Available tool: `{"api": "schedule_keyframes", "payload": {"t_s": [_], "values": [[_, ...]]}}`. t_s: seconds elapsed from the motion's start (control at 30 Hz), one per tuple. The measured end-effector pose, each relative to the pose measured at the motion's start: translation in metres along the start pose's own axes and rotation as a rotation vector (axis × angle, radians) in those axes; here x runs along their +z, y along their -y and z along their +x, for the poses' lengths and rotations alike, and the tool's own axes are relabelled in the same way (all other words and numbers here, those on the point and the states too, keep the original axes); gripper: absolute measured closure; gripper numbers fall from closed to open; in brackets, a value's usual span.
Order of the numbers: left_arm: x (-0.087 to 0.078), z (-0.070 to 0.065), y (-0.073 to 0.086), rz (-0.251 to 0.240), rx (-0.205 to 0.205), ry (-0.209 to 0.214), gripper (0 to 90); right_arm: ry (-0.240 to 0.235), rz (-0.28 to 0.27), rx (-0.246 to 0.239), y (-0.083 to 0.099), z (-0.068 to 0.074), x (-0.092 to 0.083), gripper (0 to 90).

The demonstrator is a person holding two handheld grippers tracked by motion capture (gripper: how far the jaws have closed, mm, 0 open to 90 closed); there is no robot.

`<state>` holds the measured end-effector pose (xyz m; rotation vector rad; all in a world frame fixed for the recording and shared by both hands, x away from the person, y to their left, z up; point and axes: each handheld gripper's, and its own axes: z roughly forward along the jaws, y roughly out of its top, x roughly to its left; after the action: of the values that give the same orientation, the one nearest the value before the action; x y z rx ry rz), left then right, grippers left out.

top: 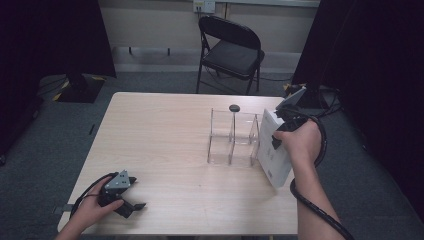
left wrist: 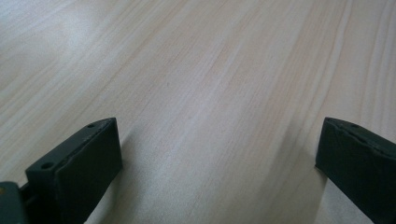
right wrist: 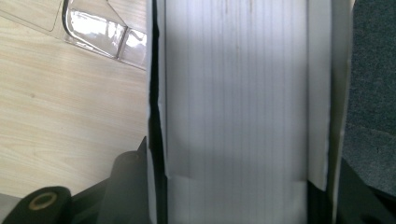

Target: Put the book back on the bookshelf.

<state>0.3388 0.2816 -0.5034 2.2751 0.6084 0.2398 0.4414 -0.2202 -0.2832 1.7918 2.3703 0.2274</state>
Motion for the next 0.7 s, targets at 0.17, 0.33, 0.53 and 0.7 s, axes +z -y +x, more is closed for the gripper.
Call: {"api": "schedule_keyframes", "payload": {"t_s": [0.17,0.33,0.53,0.7], "values": [[0.000,0.000,0.000,0.000,0.003,-0.001,0.0,-0.002,0.004,0.015,-0.005,-0.001,0.000,52.4],[0.000,0.000,0.000,0.000,0.000,0.000,0.0,0.001,0.006,0.026,-0.008,-0.003,0.000,52.4],[0.000,0.000,0.000,0.000,0.000,0.000,0.0,-0.004,-0.003,0.036,-0.013,-0.001,0.000,52.4],[0.000,0.000,0.000,-0.001,0.001,0.000,0.0,0.004,-0.019,0.052,-0.015,-0.002,0.001,52.4]]}}
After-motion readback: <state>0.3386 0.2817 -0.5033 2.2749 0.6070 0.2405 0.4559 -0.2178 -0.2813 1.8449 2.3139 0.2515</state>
